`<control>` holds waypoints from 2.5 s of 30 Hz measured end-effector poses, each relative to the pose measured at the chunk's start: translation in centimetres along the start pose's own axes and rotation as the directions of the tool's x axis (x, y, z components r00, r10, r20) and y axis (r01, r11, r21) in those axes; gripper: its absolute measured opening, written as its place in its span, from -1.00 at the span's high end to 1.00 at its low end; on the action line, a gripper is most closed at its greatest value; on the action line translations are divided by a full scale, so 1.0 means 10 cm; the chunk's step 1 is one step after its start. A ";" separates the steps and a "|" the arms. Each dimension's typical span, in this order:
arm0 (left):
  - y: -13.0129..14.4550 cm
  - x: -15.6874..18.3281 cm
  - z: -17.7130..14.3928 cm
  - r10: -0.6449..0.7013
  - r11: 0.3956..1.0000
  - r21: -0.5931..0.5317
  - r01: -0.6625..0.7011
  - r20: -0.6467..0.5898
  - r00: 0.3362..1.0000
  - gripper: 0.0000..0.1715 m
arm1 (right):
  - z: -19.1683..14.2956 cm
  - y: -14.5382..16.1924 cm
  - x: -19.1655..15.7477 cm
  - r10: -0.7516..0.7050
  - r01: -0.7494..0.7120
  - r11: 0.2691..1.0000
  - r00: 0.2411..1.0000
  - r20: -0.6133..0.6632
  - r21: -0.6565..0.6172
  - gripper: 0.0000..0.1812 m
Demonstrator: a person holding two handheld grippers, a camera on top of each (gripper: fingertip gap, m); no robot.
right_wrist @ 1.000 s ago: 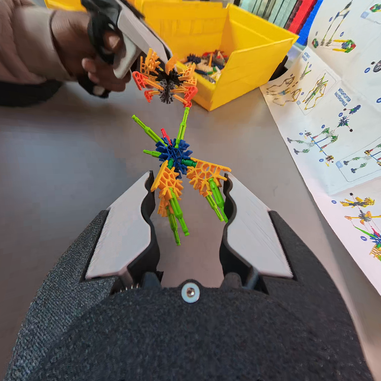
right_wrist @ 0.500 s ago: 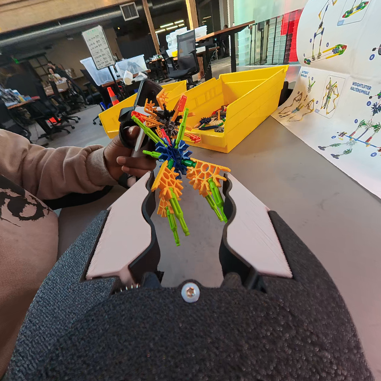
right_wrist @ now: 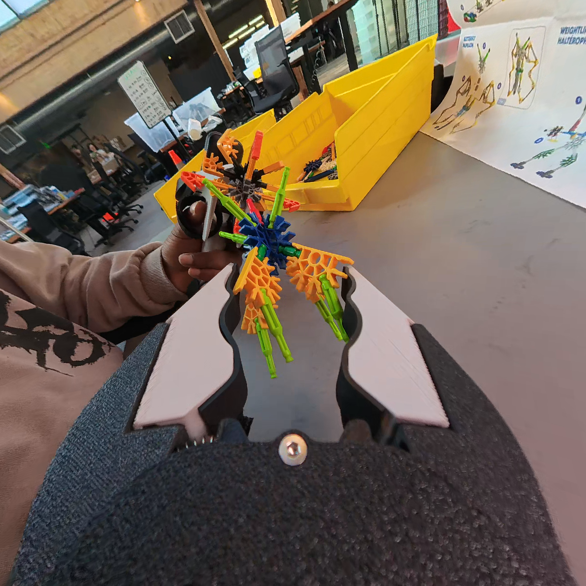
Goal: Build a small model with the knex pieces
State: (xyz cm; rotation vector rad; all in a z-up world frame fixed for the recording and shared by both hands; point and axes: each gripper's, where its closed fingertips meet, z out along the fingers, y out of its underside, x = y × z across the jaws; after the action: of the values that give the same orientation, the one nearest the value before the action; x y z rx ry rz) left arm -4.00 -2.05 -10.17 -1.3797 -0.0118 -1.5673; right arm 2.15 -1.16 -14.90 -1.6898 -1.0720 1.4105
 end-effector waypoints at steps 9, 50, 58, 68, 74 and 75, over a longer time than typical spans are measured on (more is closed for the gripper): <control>0.05 0.02 0.02 0.056 0.998 -0.022 -0.056 0.006 0.998 0.98 | 0.01 0.07 -0.01 0.095 -0.094 0.995 0.995 0.038 -0.035 0.31; 0.09 0.12 0.03 0.310 0.947 -0.096 -0.306 0.030 0.950 0.95 | -0.01 0.09 -0.07 0.174 -0.171 0.985 0.980 0.101 -0.040 0.32; 0.15 0.16 0.07 0.336 0.937 -0.110 -0.333 0.015 0.942 0.95 | -0.01 0.08 -0.07 0.214 -0.211 0.977 0.969 0.120 -0.034 0.33; 0.12 0.19 0.07 0.317 0.945 -0.079 -0.316 -0.007 0.948 0.96 | 0.00 0.05 -0.11 0.319 -0.322 0.947 0.932 0.172 -0.008 0.34; 0.06 0.23 0.04 0.209 0.977 -0.017 -0.211 -0.071 0.975 0.96 | 0.01 -0.01 -0.14 0.349 -0.359 0.933 0.917 0.192 0.021 0.36; 0.05 0.23 0.04 0.187 0.982 -0.008 -0.188 -0.081 0.979 0.96 | 0.00 -0.02 -0.15 0.340 -0.351 0.936 0.921 0.190 0.026 0.36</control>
State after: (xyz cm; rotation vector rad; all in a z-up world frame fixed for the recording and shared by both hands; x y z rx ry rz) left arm -3.05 -3.54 -8.61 -1.2900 0.1746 -1.4649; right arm 2.00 -2.38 -14.07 -1.7955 -0.8404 1.8334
